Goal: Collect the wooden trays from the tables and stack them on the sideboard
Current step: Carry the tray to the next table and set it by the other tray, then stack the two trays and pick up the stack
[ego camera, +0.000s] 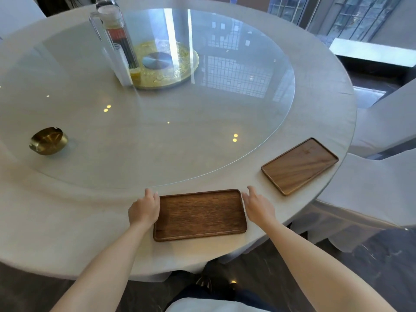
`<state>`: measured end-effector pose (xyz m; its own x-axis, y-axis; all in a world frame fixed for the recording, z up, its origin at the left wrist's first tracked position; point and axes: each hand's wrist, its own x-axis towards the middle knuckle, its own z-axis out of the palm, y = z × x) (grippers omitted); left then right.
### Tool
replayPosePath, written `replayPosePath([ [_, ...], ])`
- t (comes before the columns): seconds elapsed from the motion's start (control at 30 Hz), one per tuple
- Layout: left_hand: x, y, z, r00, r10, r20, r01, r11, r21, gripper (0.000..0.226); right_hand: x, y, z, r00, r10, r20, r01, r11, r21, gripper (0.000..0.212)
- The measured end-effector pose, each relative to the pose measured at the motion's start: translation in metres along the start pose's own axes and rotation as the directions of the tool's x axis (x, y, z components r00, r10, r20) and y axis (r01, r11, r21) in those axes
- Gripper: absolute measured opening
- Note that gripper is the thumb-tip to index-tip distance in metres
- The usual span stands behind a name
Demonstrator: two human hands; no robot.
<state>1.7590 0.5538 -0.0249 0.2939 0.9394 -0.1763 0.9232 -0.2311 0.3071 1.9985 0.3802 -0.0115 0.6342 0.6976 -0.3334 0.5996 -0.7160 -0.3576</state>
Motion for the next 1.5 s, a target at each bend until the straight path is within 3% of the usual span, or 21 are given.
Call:
replayPosePath([
  [0.2,0.018,0.081,-0.009,0.988,0.151,-0.014,-0.151,0.986,-0.067,0.027,0.036,0.019,-0.051,0.992,0.036,-0.121,-0.026,0.996,0.081,0.042],
  [0.4,0.003,0.197,0.021,0.975,0.22,-0.006,-0.214,0.943,-0.253,0.023,0.087,0.08,-0.111,0.963,0.137,-0.231,-0.089,0.974,0.206,0.048],
  [0.6,-0.021,0.272,0.071,0.985,0.085,0.153,-0.036,0.954,-0.299,0.023,0.134,0.16,-0.156,0.967,0.14,-0.214,-0.1,0.977,0.186,0.051],
  [0.8,-0.036,0.319,0.106,0.972,-0.095,0.215,0.154,0.948,-0.279,0.037,0.164,0.212,-0.168,0.989,0.122,-0.087,-0.106,0.979,0.173,0.055],
  [0.97,-0.037,0.338,0.116,0.936,-0.252,0.244,0.32,0.898,-0.301,0.042,0.175,0.224,-0.166,0.995,0.102,-0.018,-0.099,0.989,0.11,0.048],
  [1.1,-0.034,0.34,0.115,0.931,-0.276,0.237,0.346,0.874,-0.342,0.041,0.178,0.225,-0.164,0.994,0.106,-0.027,-0.103,0.989,0.102,0.046],
  [1.3,-0.024,0.333,0.101,0.974,-0.196,0.116,0.225,0.9,-0.373,0.04,0.176,0.215,-0.162,0.984,0.149,-0.1,-0.133,0.979,0.153,0.042],
  [1.5,0.001,0.291,0.06,0.995,-0.088,-0.047,0.063,0.923,-0.379,0.042,0.166,0.159,-0.158,0.955,0.212,-0.209,-0.144,0.944,0.298,0.037],
])
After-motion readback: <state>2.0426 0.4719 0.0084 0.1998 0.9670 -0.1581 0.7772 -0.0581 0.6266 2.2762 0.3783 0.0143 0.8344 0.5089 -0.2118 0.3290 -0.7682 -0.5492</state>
